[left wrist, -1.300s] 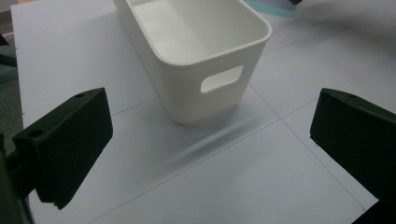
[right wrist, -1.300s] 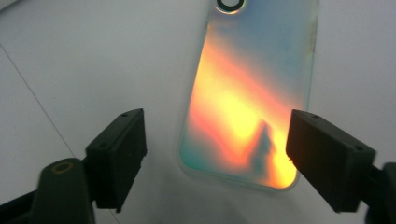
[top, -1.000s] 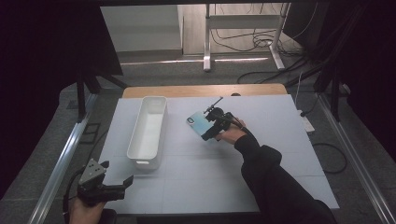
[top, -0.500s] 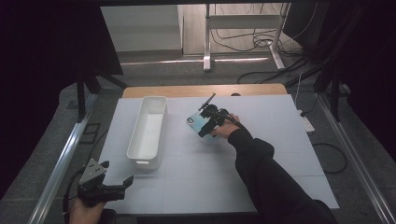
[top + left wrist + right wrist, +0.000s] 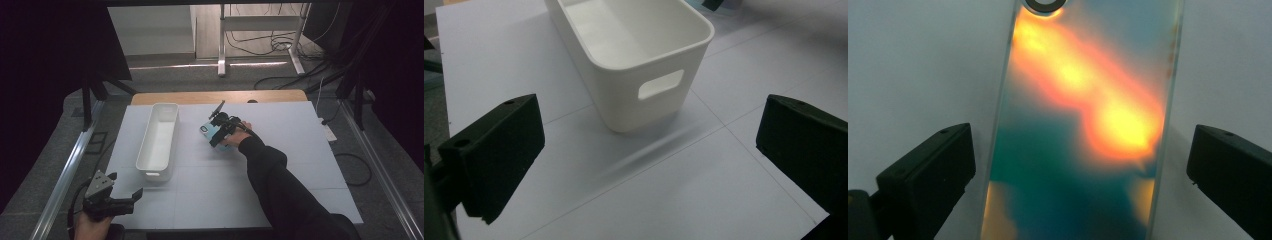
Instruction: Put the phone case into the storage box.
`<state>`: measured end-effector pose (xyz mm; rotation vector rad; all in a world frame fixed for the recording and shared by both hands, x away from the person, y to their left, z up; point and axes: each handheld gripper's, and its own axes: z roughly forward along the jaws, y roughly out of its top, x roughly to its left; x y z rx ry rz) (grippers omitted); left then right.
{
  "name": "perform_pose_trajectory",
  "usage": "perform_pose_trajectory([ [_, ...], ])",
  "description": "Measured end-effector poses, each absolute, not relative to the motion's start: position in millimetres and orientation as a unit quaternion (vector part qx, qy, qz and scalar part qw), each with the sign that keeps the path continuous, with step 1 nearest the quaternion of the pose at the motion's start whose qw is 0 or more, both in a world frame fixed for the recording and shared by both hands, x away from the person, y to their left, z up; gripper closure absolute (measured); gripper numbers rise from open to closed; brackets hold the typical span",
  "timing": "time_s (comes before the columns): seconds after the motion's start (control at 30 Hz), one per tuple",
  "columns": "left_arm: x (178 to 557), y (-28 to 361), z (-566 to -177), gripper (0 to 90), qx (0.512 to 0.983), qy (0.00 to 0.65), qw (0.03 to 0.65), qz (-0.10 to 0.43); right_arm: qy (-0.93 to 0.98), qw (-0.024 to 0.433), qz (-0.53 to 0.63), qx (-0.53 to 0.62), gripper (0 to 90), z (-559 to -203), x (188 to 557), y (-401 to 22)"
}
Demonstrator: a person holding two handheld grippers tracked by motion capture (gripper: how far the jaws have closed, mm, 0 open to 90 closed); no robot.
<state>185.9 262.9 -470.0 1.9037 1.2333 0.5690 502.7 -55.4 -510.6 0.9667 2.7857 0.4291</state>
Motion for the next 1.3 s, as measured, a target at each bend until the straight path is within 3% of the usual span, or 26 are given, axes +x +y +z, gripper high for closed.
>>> perform_pose_trajectory([
  [0.2,186,263,-470,0.0,0.750,0.485,0.390,0.225,0.932,0.073,0.135,0.327,0.7,-516,505,-55],
  [0.33,186,263,-470,0.0,0.750,0.485,0.388,0.225,0.933,0.072,0.138,0.324,14.1,-511,501,-54],
  [0.4,186,262,-470,0.0,0.750,0.485,0.388,0.226,0.932,0.070,0.134,0.328,15.4,-510,500,-53],
  [1.3,186,262,-470,0.1,0.751,0.486,0.387,0.226,0.926,0.061,0.186,0.322,16.9,-499,490,-68],
])
